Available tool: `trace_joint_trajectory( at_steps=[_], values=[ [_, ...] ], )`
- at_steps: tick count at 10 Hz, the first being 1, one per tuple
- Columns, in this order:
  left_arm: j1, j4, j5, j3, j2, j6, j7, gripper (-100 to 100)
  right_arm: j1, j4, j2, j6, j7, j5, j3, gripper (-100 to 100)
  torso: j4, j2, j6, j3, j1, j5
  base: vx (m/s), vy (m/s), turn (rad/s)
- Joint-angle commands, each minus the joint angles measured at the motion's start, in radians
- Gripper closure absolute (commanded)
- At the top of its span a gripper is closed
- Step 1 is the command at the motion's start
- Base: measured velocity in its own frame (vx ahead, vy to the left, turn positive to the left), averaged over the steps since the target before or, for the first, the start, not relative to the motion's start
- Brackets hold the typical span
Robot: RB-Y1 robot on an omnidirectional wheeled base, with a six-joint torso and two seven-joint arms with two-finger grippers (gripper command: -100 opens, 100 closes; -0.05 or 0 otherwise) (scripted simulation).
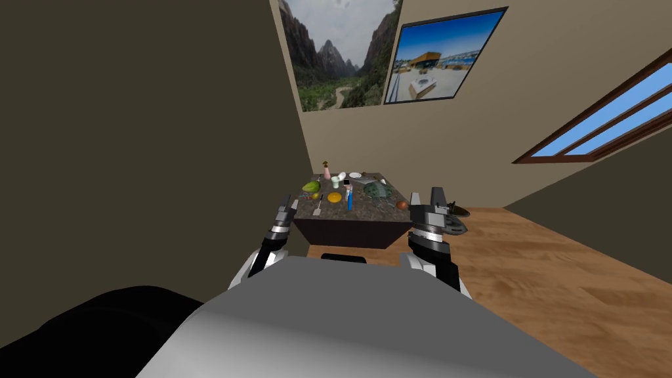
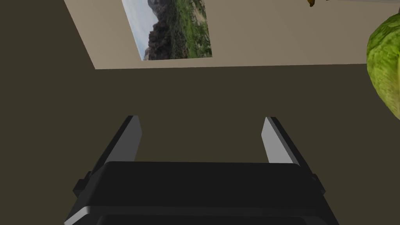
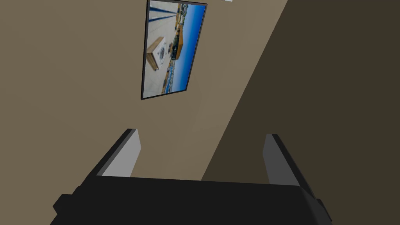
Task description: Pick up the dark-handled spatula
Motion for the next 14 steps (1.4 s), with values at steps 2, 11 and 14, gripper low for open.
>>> trace_joint_trajectory(
  at_steps=[2, 11, 14],
  values=[
    [0.024, 0.019, 0.016, 0.009, 0.062, 0.02, 0.019, -100, 0.0, 0.0, 0.0, 0.0, 0.0, 0.0, 0.0, 0, 0.0, 0.0, 0.0, 0.0, 0.0, 0.0, -0.042, -0.045, -0.08],
    [0.139, 0.112, 0.108, 0.043, 0.317, 0.127, 0.1, -100, 0.0, 0.0, 0.0, 0.0, 0.0, 0.0, 0.0, 0, 0.0, -0.001, 0.0, 0.0, 0.0, 0.0, -0.037, -0.05, -0.109],
    [0.164, 0.13, 0.131, 0.049, 0.416, 0.152, 0.115, -100, 0.0, 0.0, 0.0, 0.0, 0.0, 0.0, 0.0, 0, 0.0, -0.001, 0.0, 0.0, 0.0, 0.0, -0.03, -0.044, -0.098]
  ],
)
